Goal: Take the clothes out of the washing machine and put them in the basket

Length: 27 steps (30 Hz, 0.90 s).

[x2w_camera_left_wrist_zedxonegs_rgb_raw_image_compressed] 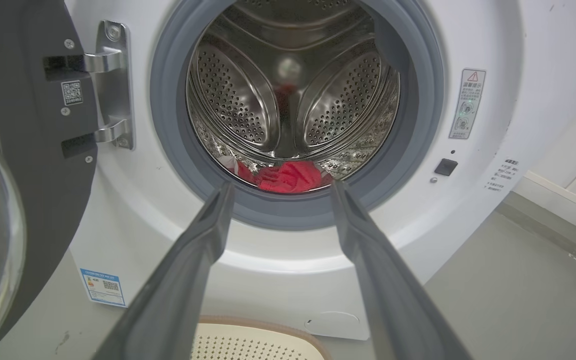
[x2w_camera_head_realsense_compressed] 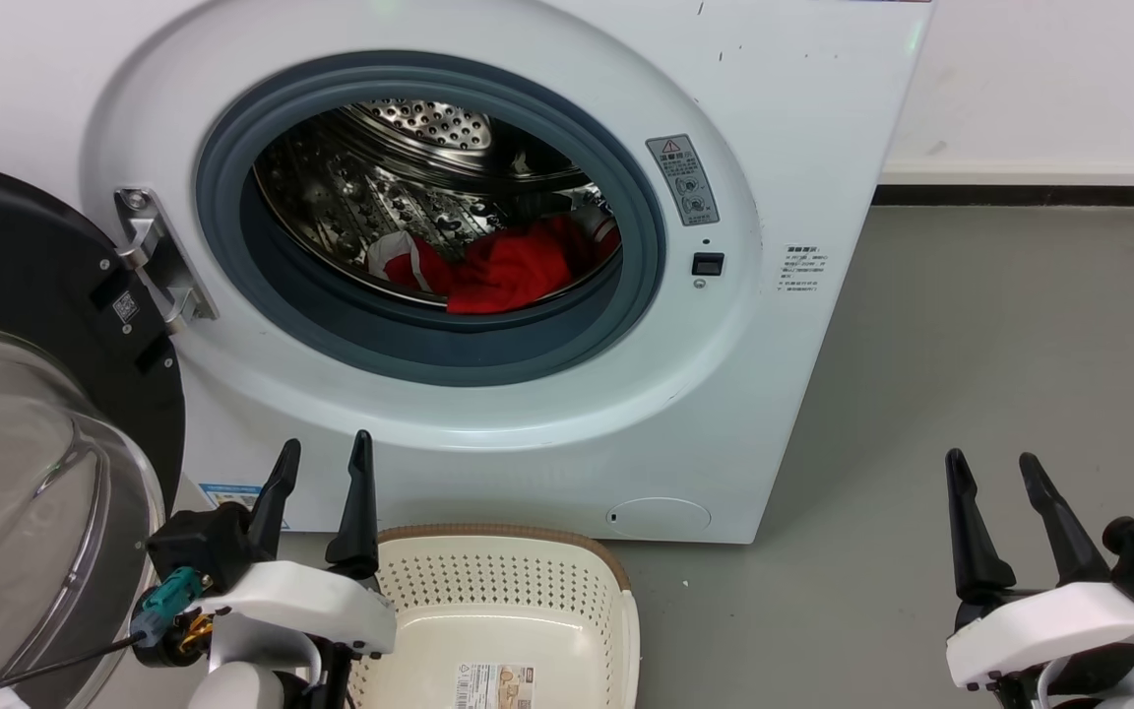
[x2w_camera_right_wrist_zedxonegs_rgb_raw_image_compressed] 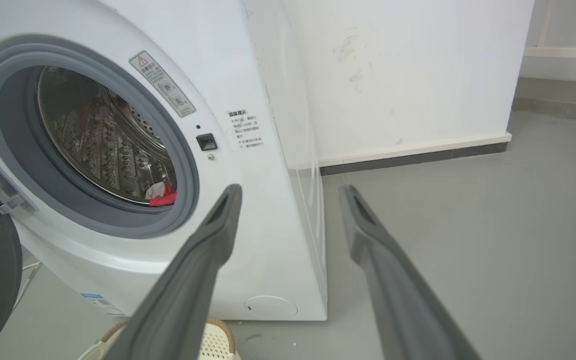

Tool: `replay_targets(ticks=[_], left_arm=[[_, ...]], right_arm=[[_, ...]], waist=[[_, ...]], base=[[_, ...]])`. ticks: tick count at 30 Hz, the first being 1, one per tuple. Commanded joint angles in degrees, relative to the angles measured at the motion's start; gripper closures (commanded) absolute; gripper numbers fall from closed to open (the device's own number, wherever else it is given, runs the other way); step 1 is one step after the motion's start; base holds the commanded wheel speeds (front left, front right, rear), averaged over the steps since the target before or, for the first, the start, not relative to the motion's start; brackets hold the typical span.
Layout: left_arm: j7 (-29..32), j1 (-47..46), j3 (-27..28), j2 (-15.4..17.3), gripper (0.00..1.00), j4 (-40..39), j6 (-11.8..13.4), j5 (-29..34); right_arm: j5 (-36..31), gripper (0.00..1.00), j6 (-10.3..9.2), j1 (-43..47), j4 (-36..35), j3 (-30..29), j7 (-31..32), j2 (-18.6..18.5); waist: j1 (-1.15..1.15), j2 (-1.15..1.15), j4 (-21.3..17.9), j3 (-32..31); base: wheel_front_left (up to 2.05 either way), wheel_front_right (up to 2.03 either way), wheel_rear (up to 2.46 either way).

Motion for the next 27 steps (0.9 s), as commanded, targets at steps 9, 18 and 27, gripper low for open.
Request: replay_targets(ticks=[9,18,27], left_arm=[[-1.6,-2.0,-0.6,0.8,0.00,0.2,1.1,5.6],[-2.7,-2.1,-0.9,1.2,0.00,0.8,1.6,9.7],[-3.7,-2.1,-1.0,1.5,0.00,1.8,2.1,13.3]], right_arm=[[-6.0,0.00,-0.01,0.4,-2.0,0.0,-0.8,0.0],[-10.2,0.00,-0.01,0.9,-2.8,-0.4,-1.3,0.0],[-13.0,0.00,-0.02,1.4,-3.3,-1.1,-1.7,0.0]], waist=[[0.00,0.00,-0.1,0.8],[0.00,0.00,0.0,0.9],[0.00,0.00,0.1,0.8]], base=[[0.00,0.00,0.00],[0.00,0.00,0.00],[0.00,0.00,0.00]])
